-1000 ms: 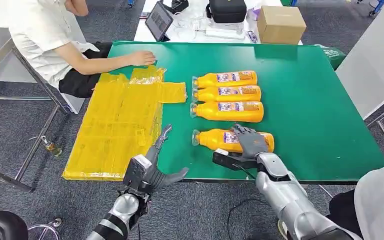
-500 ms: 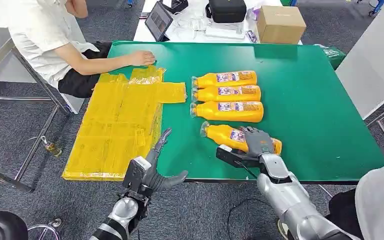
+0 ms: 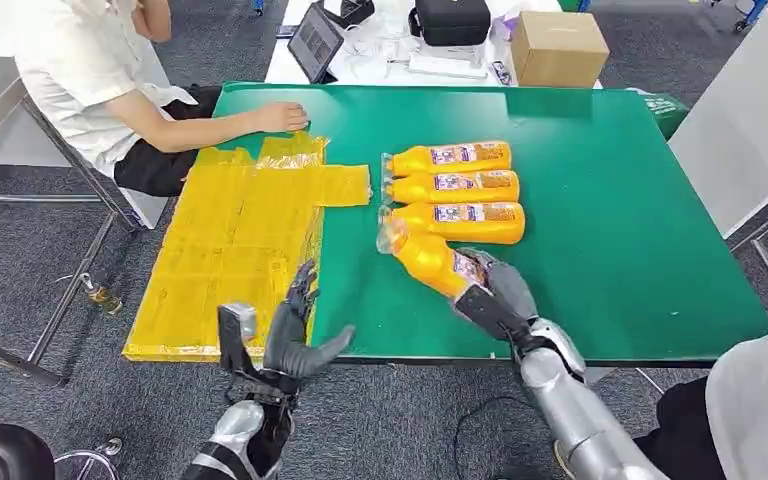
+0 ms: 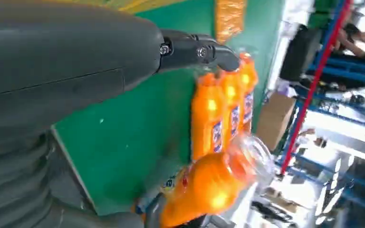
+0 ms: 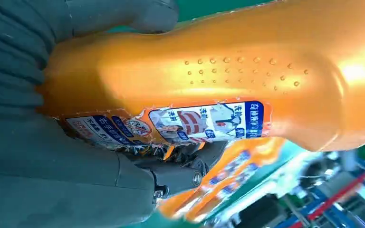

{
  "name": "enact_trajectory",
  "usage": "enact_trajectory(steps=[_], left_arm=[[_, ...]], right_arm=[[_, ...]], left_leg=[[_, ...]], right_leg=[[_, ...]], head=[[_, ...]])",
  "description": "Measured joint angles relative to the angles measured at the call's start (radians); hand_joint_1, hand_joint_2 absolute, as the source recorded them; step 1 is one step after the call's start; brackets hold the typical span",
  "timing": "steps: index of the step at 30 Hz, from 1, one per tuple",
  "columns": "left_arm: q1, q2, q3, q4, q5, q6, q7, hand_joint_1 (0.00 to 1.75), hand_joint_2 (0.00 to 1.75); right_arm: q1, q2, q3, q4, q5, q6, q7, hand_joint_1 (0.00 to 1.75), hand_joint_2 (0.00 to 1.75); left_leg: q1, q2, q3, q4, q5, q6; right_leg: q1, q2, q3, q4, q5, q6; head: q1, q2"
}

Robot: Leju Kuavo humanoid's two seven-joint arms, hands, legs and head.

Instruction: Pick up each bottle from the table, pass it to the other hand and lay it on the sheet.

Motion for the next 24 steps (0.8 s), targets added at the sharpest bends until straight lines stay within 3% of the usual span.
enact_trajectory(steps=[3, 8, 13, 24], left_arm=[[0.006, -0.003, 0.008, 0.004, 0.031, -0.014, 0.011, 0.00, 1.75], [0.010, -0.006, 0.029, 0.058, 0.352, -0.108, 0.165, 0.00, 1.75], [0.012, -0.004, 0.022, 0.099, 0.427, -0.150, 0.161, 0.00, 1.75], [0.005, 0.016, -0.098, 0.016, 0.300, -0.274, 0.092, 0.00, 1.75]], right_arm=[[0.021, 0.010, -0.007, -0.033, -0.015, 0.004, -0.002, 1.75, 1.75], [0.035, 0.029, -0.010, -0.063, -0.079, 0.035, -0.035, 1.75, 1.75], [0.036, 0.042, -0.005, -0.091, -0.131, 0.042, -0.042, 1.75, 1.75], [0.031, 0.119, 0.077, -0.079, -0.147, 0.082, -0.071, 1.75, 1.75]], left_leg=[[0.000, 0.000, 0.000, 0.000, 0.000, 0.000], [0.000, 0.000, -0.002, 0.000, 0.000, 0.000], [0.000, -0.001, -0.002, 0.000, 0.000, 0.000], [0.000, 0.000, -0.003, 0.000, 0.000, 0.000]], right_leg=[[0.000, 0.000, 0.000, 0.000, 0.000, 0.000], [0.000, 0.000, 0.000, 0.000, 0.000, 0.000], [0.000, 0.000, -0.001, 0.000, 0.000, 0.000], [0.000, 0.000, -0.002, 0.000, 0.000, 0.000]], head=[[0.000, 0.000], [0.000, 0.000], [0.000, 0.000], [0.000, 0.000]])
